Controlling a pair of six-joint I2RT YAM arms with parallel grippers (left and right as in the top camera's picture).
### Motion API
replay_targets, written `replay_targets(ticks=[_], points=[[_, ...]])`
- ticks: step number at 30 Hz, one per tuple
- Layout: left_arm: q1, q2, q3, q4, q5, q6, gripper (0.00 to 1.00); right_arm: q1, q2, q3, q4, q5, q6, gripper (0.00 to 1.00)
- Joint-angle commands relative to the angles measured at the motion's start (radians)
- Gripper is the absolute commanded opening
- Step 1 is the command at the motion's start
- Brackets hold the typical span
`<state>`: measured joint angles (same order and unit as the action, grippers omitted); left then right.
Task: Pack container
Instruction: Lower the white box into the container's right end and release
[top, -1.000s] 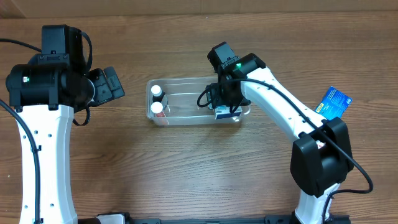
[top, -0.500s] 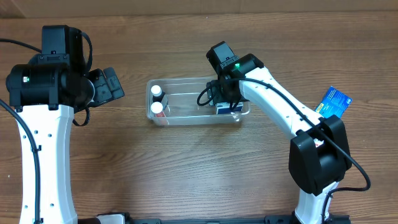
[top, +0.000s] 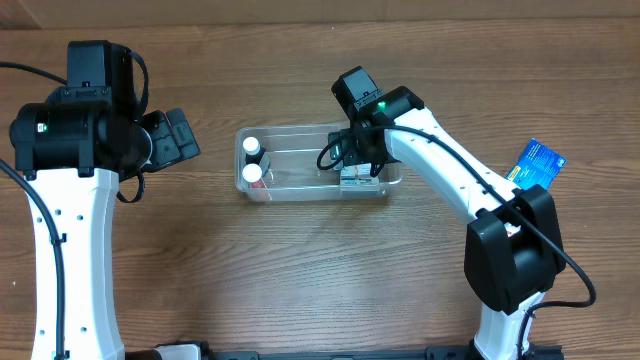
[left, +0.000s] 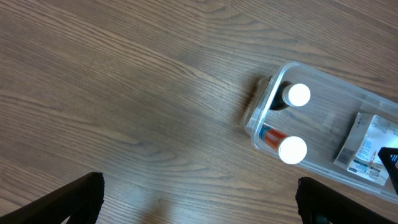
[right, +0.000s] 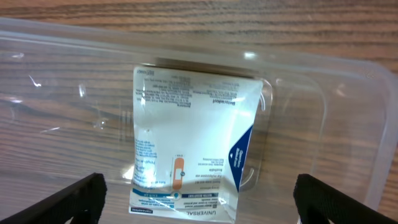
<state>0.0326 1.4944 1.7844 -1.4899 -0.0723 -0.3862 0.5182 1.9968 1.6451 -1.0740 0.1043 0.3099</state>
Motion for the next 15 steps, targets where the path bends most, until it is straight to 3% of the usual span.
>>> replay_targets(ticks=[1, 5, 9, 15], points=[[0.002, -0.006, -0.011, -0.003, -0.016, 0.020, 1.00, -0.002, -0.085, 0.036, -0.016, 0.011, 0.006, 1.00], [0.002, -0.006, -0.011, -0.003, -0.016, 0.021, 1.00, -0.035, -0.219, 0.093, -0.020, 0.034, 0.007, 1.00], [0.002, -0.006, -0.011, -0.002, -0.016, 0.024, 1.00, -0.156, -0.360, 0.124, -0.016, 0.109, 0.084, 1.00], [0.002, -0.006, -0.011, 0.000, -0.016, 0.024, 1.00, -0.553, -0.425, 0.117, -0.104, 0.087, 0.084, 1.00]])
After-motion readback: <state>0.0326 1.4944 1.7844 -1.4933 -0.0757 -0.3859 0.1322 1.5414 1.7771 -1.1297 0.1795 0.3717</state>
